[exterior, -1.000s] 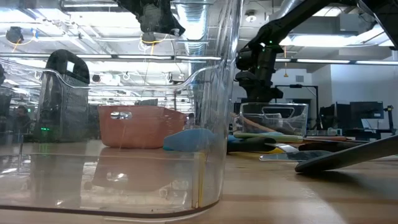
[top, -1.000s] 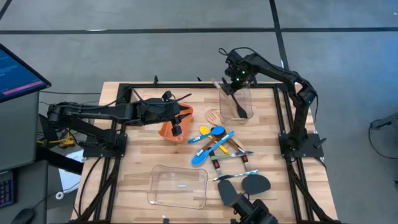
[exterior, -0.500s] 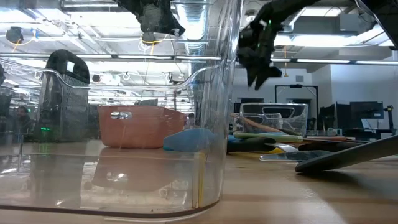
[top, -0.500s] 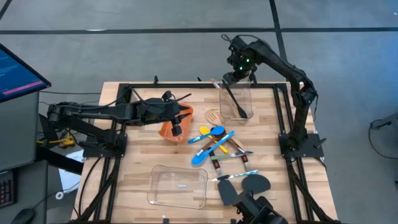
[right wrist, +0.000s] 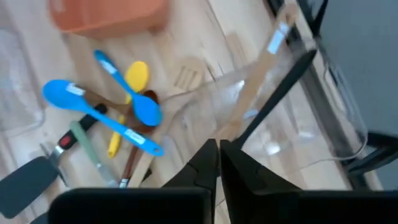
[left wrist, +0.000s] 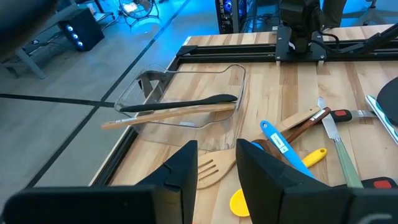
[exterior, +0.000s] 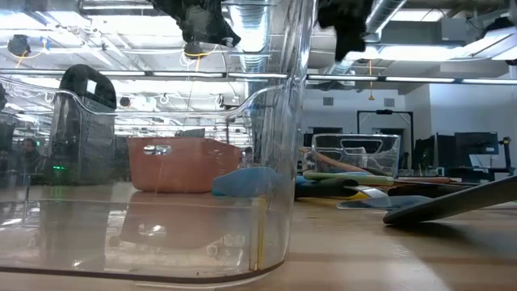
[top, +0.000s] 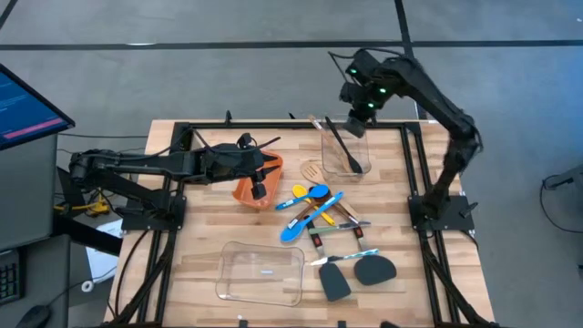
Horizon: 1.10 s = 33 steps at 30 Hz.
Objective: Pick & Place Kitchen Items
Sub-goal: Put the green table knife into the orange bin
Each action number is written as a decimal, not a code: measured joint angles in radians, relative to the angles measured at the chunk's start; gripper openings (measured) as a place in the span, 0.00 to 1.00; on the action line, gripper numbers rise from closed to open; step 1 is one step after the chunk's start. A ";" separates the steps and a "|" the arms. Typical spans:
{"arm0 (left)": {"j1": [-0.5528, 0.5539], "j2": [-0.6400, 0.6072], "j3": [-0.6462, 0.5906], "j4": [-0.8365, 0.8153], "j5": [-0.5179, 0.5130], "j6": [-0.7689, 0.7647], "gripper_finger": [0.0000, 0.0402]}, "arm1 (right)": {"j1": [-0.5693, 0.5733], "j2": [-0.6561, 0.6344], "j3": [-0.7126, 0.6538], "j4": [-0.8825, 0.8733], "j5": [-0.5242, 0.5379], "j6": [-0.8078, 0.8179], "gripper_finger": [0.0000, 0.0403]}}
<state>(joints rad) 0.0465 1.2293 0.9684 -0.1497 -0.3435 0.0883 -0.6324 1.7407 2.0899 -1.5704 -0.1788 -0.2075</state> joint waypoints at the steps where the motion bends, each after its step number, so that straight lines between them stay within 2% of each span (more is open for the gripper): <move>1: 0.000 0.000 0.000 0.000 0.000 0.000 0.24 | 0.016 -0.031 0.000 0.002 0.000 -0.007 0.02; 6: 0.000 0.000 0.000 0.000 0.000 0.000 0.24 | 0.108 -0.203 -0.013 0.100 0.000 -0.032 0.01; 10: 0.000 0.000 0.000 0.000 0.000 0.000 0.24 | 0.182 -0.356 -0.125 0.272 0.000 -0.061 0.00; 14: 0.000 0.000 0.000 0.001 0.000 0.000 0.24 | 0.232 -0.517 -0.348 0.472 0.000 -0.065 0.00; 19: 0.000 0.000 0.000 0.001 0.000 0.000 0.24 | 0.247 -0.707 -0.708 0.672 0.000 -0.064 0.00; 23: 0.000 0.000 0.000 0.001 0.000 0.000 0.24 | 0.245 -0.837 -0.985 0.914 0.000 -0.025 0.00; 28: 0.000 0.000 0.000 0.001 0.000 0.000 0.24 | 0.245 -0.942 -1.258 1.255 -0.002 0.030 0.00; 33: 0.000 0.000 0.000 0.001 0.000 0.000 0.24 | 0.247 -0.972 -1.421 1.423 -0.004 0.135 0.00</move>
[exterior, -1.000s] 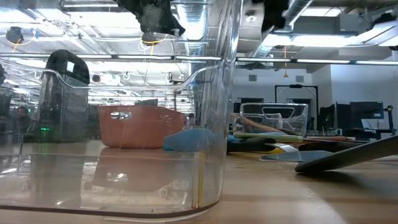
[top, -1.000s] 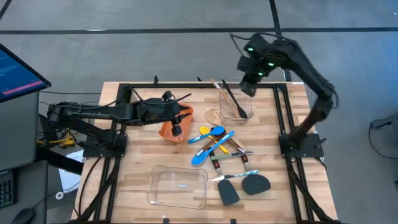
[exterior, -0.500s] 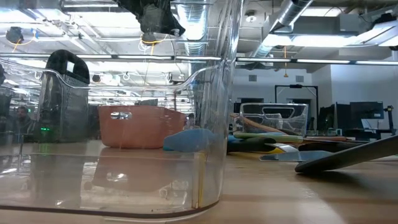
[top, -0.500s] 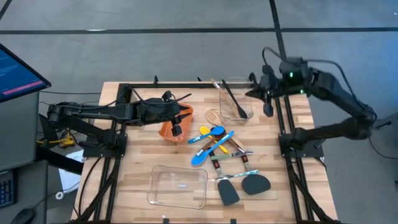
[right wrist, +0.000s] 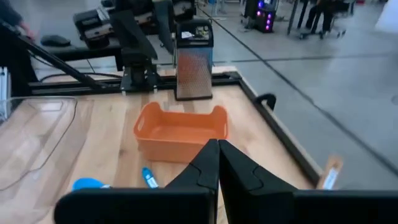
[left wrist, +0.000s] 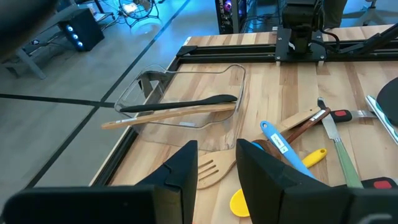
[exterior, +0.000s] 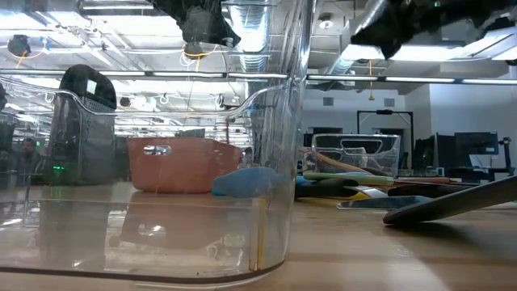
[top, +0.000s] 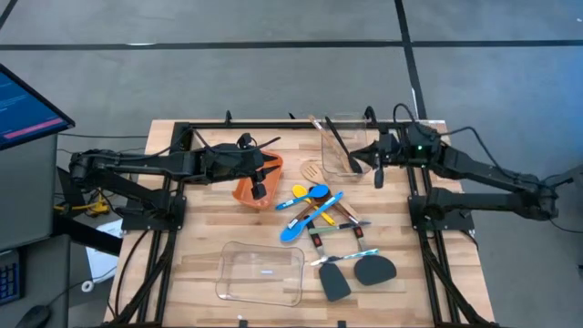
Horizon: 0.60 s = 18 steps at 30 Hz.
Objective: Pick & Place Kitchen Items
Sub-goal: Put the green table knife into the orange bin
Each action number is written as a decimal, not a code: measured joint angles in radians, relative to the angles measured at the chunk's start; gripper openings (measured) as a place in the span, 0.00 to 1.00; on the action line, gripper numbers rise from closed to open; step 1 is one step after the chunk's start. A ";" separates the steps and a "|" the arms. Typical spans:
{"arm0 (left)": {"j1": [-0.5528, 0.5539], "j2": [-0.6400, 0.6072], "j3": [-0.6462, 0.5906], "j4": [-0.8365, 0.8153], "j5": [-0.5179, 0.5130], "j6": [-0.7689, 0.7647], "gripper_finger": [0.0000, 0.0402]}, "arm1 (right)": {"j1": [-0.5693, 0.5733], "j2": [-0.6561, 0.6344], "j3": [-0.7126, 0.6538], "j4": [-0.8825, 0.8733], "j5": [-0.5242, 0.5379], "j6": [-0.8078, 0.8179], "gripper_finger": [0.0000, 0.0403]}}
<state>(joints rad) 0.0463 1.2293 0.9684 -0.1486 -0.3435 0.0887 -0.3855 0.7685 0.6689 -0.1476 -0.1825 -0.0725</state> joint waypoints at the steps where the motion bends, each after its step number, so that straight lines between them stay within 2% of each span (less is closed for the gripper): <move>1: 0.000 0.000 0.000 0.000 0.000 0.000 0.24 | 0.000 0.001 -0.019 0.016 0.000 0.022 0.00; 8: 0.000 0.000 0.000 0.000 0.000 0.000 0.24 | 0.047 0.036 -0.084 0.018 0.000 0.132 0.00; 18: 0.000 0.000 0.000 0.000 0.000 0.000 0.24 | 0.156 0.112 -0.085 0.022 -0.001 0.125 0.01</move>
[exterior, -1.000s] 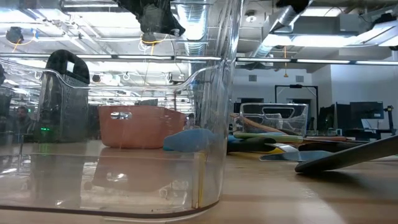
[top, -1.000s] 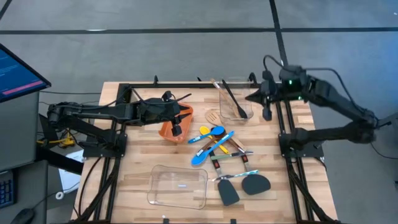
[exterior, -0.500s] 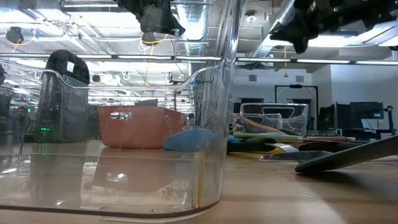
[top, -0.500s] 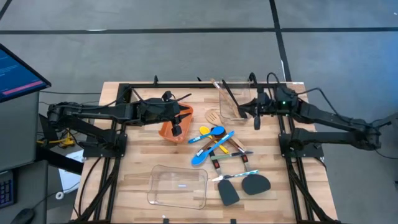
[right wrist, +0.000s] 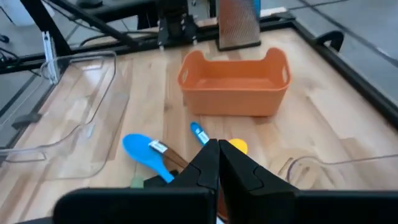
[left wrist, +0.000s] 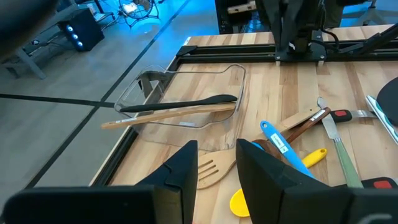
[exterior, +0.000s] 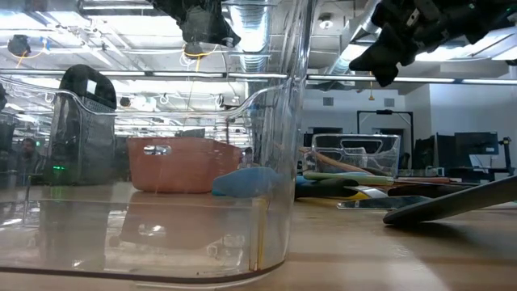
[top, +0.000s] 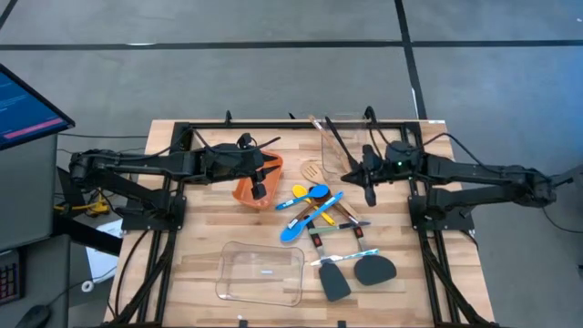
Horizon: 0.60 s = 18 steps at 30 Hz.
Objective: Pick & Place Kitchen Items
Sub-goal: Put the green table knife into the orange bin
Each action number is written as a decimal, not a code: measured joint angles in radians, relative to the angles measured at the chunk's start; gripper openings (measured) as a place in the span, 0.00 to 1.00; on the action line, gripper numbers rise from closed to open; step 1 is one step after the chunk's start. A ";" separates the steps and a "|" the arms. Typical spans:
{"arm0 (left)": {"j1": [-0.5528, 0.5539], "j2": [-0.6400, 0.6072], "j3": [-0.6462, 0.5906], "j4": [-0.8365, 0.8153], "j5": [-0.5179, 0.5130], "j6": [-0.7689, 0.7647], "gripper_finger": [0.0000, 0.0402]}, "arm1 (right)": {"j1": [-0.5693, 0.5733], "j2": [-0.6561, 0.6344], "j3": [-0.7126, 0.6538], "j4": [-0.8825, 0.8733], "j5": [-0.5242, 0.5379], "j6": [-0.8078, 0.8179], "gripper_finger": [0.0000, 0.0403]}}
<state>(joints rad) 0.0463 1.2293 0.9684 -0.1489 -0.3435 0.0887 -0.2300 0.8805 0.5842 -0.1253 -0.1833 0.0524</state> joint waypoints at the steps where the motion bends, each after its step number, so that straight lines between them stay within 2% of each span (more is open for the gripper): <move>1: 0.000 0.000 0.000 0.000 0.000 0.000 0.24 | 0.005 0.010 0.000 -0.001 0.000 0.008 0.01; 11: 0.000 0.000 0.000 0.000 0.000 0.000 0.24 | 0.027 0.131 0.000 0.041 0.001 0.044 0.00; 15: 0.000 0.000 0.000 0.000 0.000 0.000 0.24 | 0.057 0.155 0.021 -0.092 0.014 0.000 0.00; 18: 0.000 0.000 0.000 0.000 0.000 0.000 0.24 | 0.096 0.174 0.069 -0.222 0.093 -0.003 0.00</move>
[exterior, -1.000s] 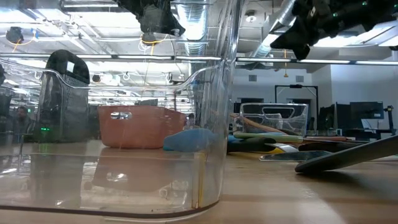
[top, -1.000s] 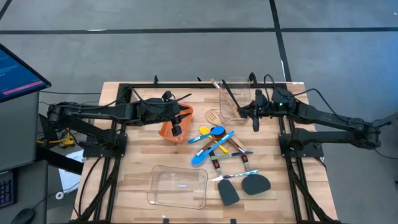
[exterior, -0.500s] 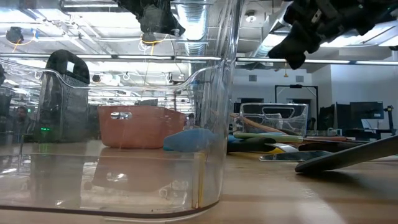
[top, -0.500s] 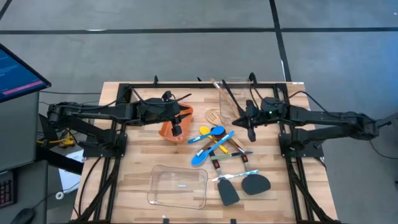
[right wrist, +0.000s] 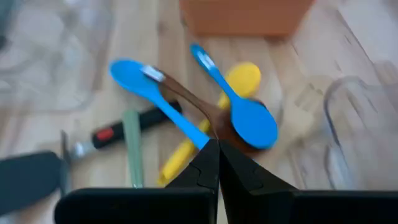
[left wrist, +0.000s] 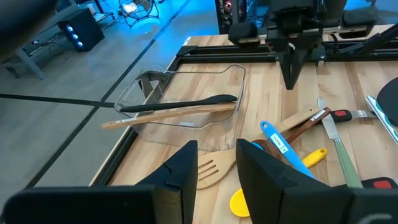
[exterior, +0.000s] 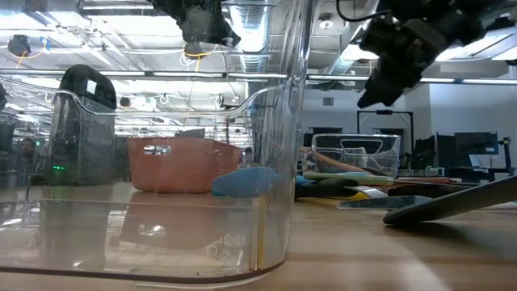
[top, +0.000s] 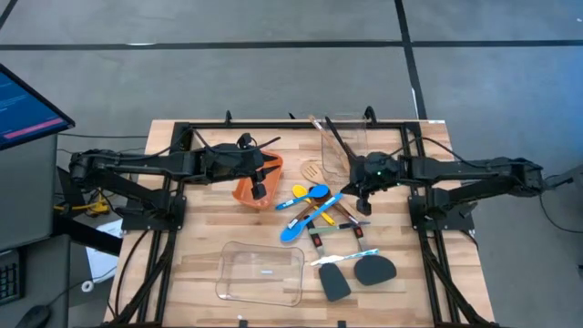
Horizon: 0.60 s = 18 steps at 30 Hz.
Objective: Pick & Place Kitchen Items
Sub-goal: Put the green table knife into the orange bin
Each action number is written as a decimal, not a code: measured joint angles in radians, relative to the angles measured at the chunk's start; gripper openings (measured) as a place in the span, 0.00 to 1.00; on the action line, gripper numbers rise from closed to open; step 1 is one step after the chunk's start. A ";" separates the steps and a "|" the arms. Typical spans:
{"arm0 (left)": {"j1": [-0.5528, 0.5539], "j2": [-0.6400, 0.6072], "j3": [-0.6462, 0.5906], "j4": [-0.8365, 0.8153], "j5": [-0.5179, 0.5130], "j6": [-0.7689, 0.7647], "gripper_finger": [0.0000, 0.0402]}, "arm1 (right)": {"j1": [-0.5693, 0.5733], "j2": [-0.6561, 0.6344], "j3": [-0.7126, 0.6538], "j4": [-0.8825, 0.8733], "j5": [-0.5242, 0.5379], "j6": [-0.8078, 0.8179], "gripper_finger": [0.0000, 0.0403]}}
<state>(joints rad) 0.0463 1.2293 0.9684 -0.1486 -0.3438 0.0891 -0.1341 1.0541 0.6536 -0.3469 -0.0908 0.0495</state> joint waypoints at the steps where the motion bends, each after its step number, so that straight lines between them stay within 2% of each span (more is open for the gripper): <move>1: 0.000 0.000 0.000 0.000 0.000 0.000 0.24 | 0.015 0.006 0.018 -0.041 0.024 0.001 0.00; 5: 0.000 0.000 0.000 0.000 0.000 0.000 0.24 | 0.074 0.017 0.082 -0.158 0.045 0.002 0.00; 12: 0.000 0.000 0.000 -0.001 0.000 0.000 0.24 | 0.191 0.036 0.141 -0.192 0.047 -0.028 0.00; 18: 0.000 0.000 0.000 0.000 0.000 0.000 0.24 | 0.256 0.087 0.143 -0.195 0.047 0.109 0.00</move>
<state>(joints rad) 0.0463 1.2297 0.9688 -0.1485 -0.3435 0.0891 0.1217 1.1414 0.7971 -0.5419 -0.0437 0.1589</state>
